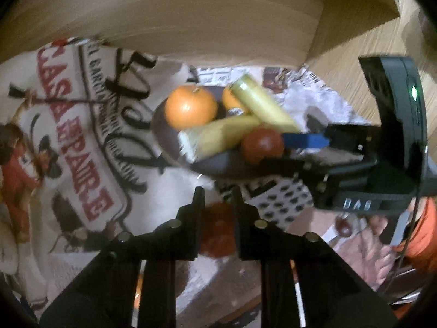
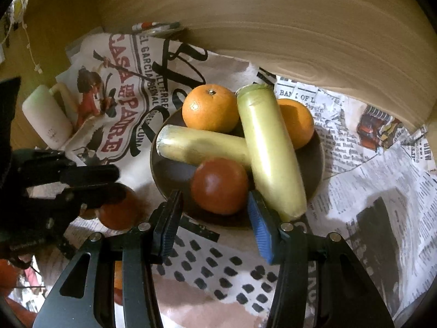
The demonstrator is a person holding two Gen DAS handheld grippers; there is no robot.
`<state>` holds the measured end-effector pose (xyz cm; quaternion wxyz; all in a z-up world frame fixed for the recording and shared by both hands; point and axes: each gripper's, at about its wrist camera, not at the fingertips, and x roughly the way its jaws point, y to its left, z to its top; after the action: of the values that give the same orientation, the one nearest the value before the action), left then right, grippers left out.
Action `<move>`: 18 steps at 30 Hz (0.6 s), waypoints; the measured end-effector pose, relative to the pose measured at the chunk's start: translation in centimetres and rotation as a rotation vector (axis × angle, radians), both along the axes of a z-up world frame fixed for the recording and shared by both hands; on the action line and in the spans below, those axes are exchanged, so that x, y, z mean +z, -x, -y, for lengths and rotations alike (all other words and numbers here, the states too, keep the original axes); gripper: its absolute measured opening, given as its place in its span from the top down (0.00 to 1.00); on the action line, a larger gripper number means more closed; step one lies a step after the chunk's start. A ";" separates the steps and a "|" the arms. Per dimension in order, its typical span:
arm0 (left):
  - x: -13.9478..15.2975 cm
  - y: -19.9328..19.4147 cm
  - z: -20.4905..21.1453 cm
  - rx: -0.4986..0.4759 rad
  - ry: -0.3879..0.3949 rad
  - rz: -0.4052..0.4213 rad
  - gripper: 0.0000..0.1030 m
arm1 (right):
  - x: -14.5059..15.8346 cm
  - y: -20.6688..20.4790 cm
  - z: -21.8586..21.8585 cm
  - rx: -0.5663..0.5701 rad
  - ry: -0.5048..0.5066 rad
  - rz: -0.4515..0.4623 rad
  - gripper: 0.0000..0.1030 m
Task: Organize fruits
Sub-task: 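Place the right tool's tomato on the plate while the left tool places its tomato beside it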
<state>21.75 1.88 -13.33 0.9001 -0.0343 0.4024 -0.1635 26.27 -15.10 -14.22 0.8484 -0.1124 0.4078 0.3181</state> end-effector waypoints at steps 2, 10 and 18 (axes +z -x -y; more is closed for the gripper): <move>0.4 -0.6 0.5 -0.007 -0.007 0.018 0.82 | 0.4 0.2 0.3 0.001 -0.010 0.006 0.55; -1.2 -1.0 1.5 -0.010 -0.040 -0.025 0.58 | 1.4 1.5 1.5 0.018 -0.020 0.027 0.55; -2.7 -0.8 3.1 0.006 -0.137 -0.025 0.53 | 1.8 2.1 2.3 0.019 -0.046 0.030 0.52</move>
<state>22.57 -1.23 -15.99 0.8957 0.0239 0.4239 -0.1324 24.12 -17.35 -12.46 0.8538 -0.1016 0.3866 0.3336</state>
